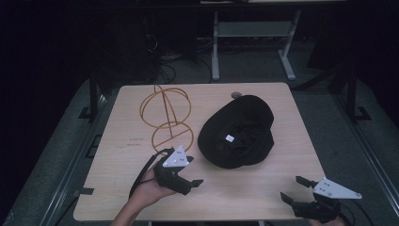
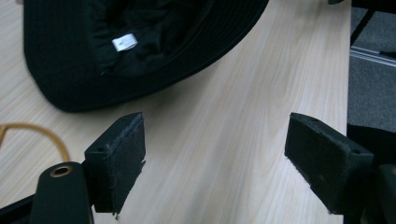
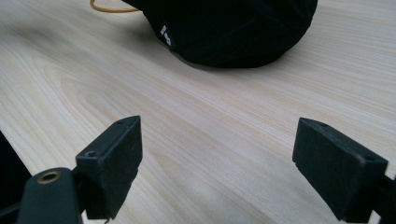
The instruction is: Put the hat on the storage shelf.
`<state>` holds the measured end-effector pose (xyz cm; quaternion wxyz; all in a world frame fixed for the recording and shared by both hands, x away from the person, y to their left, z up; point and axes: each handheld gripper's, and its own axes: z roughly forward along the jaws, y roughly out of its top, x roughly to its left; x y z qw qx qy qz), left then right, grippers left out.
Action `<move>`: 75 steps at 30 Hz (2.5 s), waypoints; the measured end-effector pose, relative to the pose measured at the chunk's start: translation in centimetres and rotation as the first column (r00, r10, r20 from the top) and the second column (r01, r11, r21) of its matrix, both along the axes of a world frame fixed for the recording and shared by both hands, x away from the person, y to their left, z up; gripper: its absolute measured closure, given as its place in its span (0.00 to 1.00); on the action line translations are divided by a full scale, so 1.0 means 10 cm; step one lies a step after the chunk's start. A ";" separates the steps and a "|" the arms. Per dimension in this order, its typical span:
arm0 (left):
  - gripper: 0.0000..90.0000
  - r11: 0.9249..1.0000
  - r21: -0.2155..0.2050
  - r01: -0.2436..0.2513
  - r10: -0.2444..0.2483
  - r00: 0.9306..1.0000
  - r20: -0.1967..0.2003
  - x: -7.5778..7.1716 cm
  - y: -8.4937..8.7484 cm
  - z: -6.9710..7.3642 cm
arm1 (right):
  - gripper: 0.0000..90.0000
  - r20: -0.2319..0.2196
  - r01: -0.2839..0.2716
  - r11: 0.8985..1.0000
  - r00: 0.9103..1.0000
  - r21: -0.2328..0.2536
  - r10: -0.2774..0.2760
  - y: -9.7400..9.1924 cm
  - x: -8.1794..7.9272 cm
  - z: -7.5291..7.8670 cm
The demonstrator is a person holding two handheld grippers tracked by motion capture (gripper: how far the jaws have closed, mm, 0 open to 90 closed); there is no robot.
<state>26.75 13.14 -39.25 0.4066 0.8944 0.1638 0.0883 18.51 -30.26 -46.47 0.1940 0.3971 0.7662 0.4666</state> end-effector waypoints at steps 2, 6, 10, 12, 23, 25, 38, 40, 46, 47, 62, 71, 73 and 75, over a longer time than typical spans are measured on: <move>0.22 1.000 0.004 0.006 -0.006 1.000 0.005 0.00 -0.07 0.01 | 0.17 0.004 0.000 1.000 1.000 0.003 0.000 0.00 0.00 0.00; 0.21 1.000 0.005 0.021 -0.021 1.000 0.014 0.03 -0.22 0.05 | 0.17 0.003 -0.002 1.000 1.000 0.006 0.001 0.00 0.00 0.01; 0.21 0.999 0.026 0.039 -0.039 0.999 0.024 0.08 -0.36 0.08 | 0.17 0.001 -0.005 1.000 1.000 0.006 0.005 0.00 0.01 0.00; 0.21 0.998 0.033 0.045 -0.046 0.999 0.023 0.11 -0.43 0.08 | 0.17 0.003 -0.007 1.000 1.000 0.007 0.007 -0.01 0.01 0.00; 0.24 0.993 0.088 0.081 -0.083 0.996 0.022 0.22 -0.84 0.06 | 0.17 0.000 -0.015 1.000 1.000 0.014 0.015 -0.01 0.01 0.00; 0.25 0.989 0.114 0.095 -0.098 0.995 0.023 0.24 -0.90 0.04 | 0.17 -0.001 -0.014 1.000 1.000 0.017 0.014 -0.02 0.01 0.01; 0.54 0.976 0.204 0.075 -0.090 0.994 0.064 0.31 -1.15 -0.14 | 0.17 -0.002 -0.027 0.999 1.000 0.017 0.027 0.01 0.03 0.00; 0.61 0.976 0.204 0.069 -0.087 0.993 0.081 0.30 -1.15 -0.14 | 0.17 -0.004 -0.030 0.999 1.000 0.015 0.030 0.03 0.03 0.00; 0.83 0.985 0.159 0.066 -0.085 0.989 0.121 0.27 -1.07 -0.08 | 0.17 0.002 -0.031 0.999 1.000 0.020 0.031 0.06 0.06 0.02; 0.86 0.986 0.152 0.068 -0.087 0.988 0.124 0.27 -1.05 -0.08 | 0.17 0.000 -0.032 0.999 0.999 0.020 0.032 0.07 0.06 0.02; 0.97 0.992 -0.032 0.121 -0.118 0.991 0.062 0.18 -0.74 0.08 | 0.15 0.037 -0.062 0.996 0.998 0.064 0.060 0.24 0.15 0.15; 0.97 0.981 -0.133 0.143 -0.142 0.990 0.013 0.17 -0.60 0.18 | 0.15 0.081 -0.086 0.994 0.993 0.070 0.080 0.39 0.30 0.29; 0.97 0.977 -0.151 0.149 -0.149 0.989 0.006 0.16 -0.58 0.19 | 0.15 0.082 -0.095 0.993 0.993 0.075 0.089 0.41 0.33 0.31; 0.97 0.975 -0.164 0.151 -0.153 0.988 -0.001 0.16 -0.56 0.20 | 0.15 0.081 -0.097 0.993 0.993 0.070 0.092 0.44 0.36 0.33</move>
